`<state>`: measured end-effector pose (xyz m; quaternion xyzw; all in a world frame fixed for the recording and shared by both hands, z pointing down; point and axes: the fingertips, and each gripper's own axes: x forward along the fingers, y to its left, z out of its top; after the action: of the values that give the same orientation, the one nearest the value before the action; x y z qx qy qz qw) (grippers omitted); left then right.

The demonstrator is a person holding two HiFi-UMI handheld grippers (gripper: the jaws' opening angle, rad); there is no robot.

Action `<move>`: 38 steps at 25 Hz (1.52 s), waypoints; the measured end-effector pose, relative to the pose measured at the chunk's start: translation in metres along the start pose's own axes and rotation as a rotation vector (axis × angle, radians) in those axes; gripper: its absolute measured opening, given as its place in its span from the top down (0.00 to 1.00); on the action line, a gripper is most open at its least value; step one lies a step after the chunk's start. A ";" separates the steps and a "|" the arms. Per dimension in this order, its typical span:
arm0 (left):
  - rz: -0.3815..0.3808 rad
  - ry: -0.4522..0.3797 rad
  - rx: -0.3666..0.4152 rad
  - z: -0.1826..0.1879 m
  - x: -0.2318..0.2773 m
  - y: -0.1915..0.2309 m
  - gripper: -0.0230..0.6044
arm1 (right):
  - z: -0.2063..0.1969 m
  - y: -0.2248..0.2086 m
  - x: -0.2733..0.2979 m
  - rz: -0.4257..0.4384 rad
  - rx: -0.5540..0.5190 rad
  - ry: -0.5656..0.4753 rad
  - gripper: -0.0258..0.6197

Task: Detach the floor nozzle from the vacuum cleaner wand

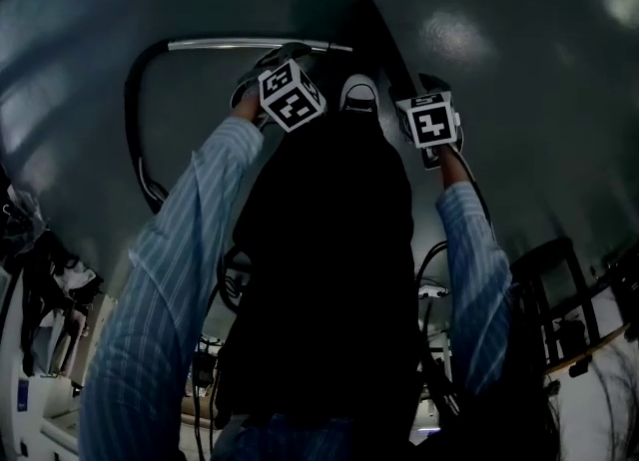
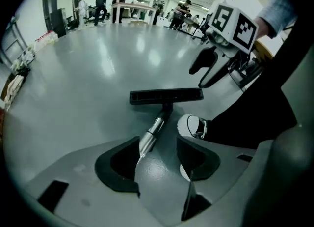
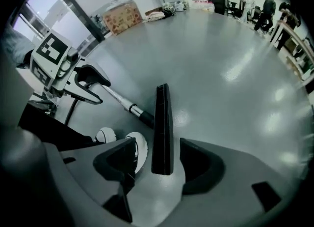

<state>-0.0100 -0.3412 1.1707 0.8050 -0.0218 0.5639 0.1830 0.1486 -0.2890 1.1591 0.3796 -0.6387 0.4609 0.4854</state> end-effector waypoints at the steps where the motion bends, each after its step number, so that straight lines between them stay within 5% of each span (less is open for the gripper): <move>1: 0.002 0.026 0.037 -0.004 0.012 0.002 0.63 | -0.002 -0.003 0.008 0.002 0.003 0.004 0.55; 8: 0.030 0.130 0.212 -0.020 0.075 0.030 0.62 | -0.013 -0.018 0.059 0.034 0.033 0.028 0.55; 14: 0.016 0.205 0.279 -0.027 0.106 0.034 0.62 | -0.020 -0.016 0.082 0.054 -0.001 0.029 0.55; 23: 0.074 0.316 0.239 -0.047 0.113 0.049 0.63 | -0.021 -0.024 0.081 0.014 0.076 0.071 0.59; 26: 0.063 0.317 0.201 -0.049 0.112 0.049 0.63 | -0.029 -0.049 0.075 -0.063 0.070 0.059 0.59; 31: 0.062 0.315 0.175 -0.045 0.109 0.051 0.63 | -0.065 -0.100 0.045 -0.077 0.221 0.101 0.59; 38: 0.077 0.286 0.097 -0.052 0.101 0.054 0.63 | -0.080 -0.138 0.043 -0.125 0.191 0.124 0.58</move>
<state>-0.0329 -0.3581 1.2931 0.7230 0.0009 0.6797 0.1234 0.2887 -0.2534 1.2391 0.4341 -0.5357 0.5109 0.5134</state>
